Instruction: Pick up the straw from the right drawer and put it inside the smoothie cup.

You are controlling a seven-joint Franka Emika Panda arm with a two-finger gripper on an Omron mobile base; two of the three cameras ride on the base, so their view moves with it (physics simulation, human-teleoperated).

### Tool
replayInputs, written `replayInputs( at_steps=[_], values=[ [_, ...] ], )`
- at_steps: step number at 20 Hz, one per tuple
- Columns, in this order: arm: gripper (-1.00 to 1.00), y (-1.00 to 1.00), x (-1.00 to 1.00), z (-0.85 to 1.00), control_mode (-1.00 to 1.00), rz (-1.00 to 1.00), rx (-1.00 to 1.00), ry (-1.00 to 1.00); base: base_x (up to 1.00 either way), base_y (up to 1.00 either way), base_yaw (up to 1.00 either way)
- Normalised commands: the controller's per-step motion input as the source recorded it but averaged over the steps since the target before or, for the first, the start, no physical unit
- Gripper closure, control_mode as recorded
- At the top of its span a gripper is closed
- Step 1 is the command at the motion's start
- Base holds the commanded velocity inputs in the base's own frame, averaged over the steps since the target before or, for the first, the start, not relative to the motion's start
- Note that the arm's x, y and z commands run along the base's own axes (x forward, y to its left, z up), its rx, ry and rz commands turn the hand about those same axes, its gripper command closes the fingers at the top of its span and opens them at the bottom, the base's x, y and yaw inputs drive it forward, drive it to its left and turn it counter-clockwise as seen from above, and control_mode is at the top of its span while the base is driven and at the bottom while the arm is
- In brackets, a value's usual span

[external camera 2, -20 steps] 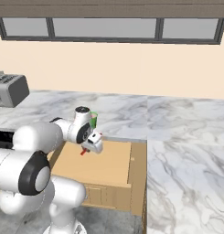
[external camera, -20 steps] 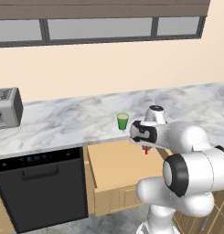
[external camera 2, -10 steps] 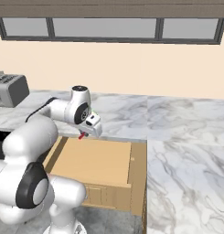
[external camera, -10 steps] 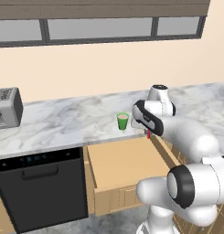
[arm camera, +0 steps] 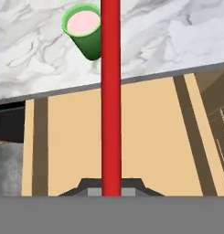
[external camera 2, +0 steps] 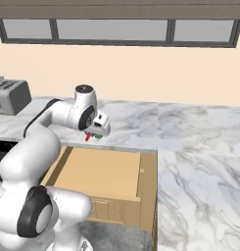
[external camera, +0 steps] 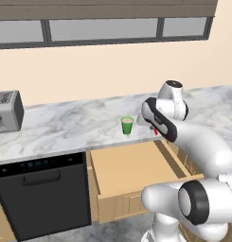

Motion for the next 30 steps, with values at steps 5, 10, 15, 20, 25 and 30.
replayInputs(
  at_steps=[5, 10, 15, 20, 25, 30],
  values=[
    [1.0, 0.0, 0.27, 0.05, -1.0, 0.21, 0.0, -0.11, 0.0, 0.0, 0.0],
    [1.0, 0.03, 0.44, 0.0, -1.0, 0.19, 0.02, -0.12, 0.0, 0.0, 0.0],
    [1.0, 0.01, 0.46, 0.0, -1.0, 0.14, 0.09, -0.11, 0.0, 0.0, 0.0],
    [1.0, -0.06, 0.52, 0.0, -1.0, 0.06, 0.22, -0.03, 0.0, 0.0, 0.0],
    [1.0, -0.13, 0.59, -0.01, -1.0, 0.01, 0.27, 0.0, 0.0, 0.0, 0.0],
    [1.0, 0.0, 0.3, 0.05, -1.0, 0.09, 0.15, -0.03, 0.0, 0.0, 0.0]
  ],
)
